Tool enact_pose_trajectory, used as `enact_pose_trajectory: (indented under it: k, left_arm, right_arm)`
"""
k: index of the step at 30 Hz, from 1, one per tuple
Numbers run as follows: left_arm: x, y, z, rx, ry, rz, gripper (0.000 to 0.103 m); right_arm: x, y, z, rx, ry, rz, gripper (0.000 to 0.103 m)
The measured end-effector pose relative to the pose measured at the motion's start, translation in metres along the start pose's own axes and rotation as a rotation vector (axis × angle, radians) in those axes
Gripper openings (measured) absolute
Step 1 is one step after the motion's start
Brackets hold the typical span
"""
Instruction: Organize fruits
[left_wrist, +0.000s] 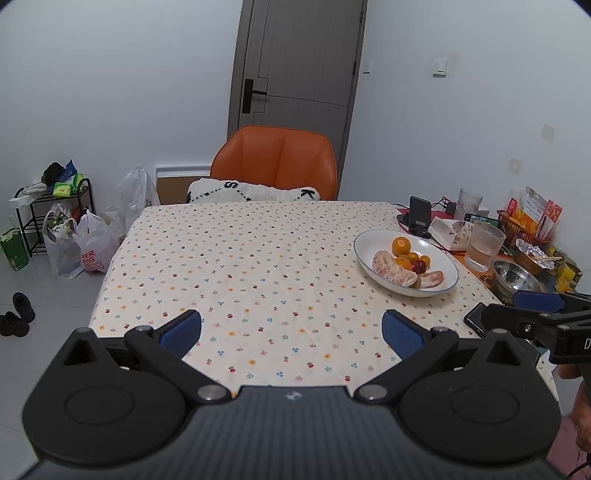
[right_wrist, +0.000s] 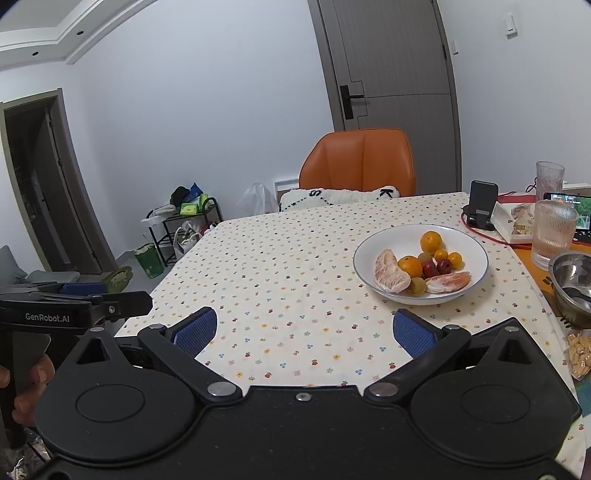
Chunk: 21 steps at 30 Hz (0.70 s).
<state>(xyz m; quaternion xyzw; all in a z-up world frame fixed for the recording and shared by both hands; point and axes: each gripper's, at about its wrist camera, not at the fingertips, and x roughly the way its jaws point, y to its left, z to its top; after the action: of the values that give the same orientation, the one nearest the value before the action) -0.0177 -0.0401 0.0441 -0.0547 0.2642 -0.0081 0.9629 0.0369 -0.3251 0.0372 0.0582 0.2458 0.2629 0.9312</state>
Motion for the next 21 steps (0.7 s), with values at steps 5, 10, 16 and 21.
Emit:
enact_pose_trajectory:
  k: [5, 10, 16, 21]
  left_arm:
    - [-0.0003, -0.0004, -0.0001, 0.005, -0.006, 0.003, 0.103]
    - [-0.0002, -0.0009, -0.0001, 0.005, -0.005, 0.003, 0.103]
    - [-0.0003, 0.0, 0.0005, 0.004, -0.002, 0.007, 0.103]
    - [-0.0003, 0.0008, 0.0005, 0.008, -0.004, 0.011, 0.103]
  right_arm:
    - [0.0001, 0.0, 0.0, -0.001, 0.0, 0.0, 0.103]
    - [-0.0006, -0.0001, 0.0002, -0.001, -0.001, 0.0, 0.103]
    - [-0.0002, 0.0004, -0.0004, -0.002, 0.0, -0.001, 0.103]
    - [-0.0005, -0.001, 0.0009, -0.003, 0.0, -0.005, 0.103]
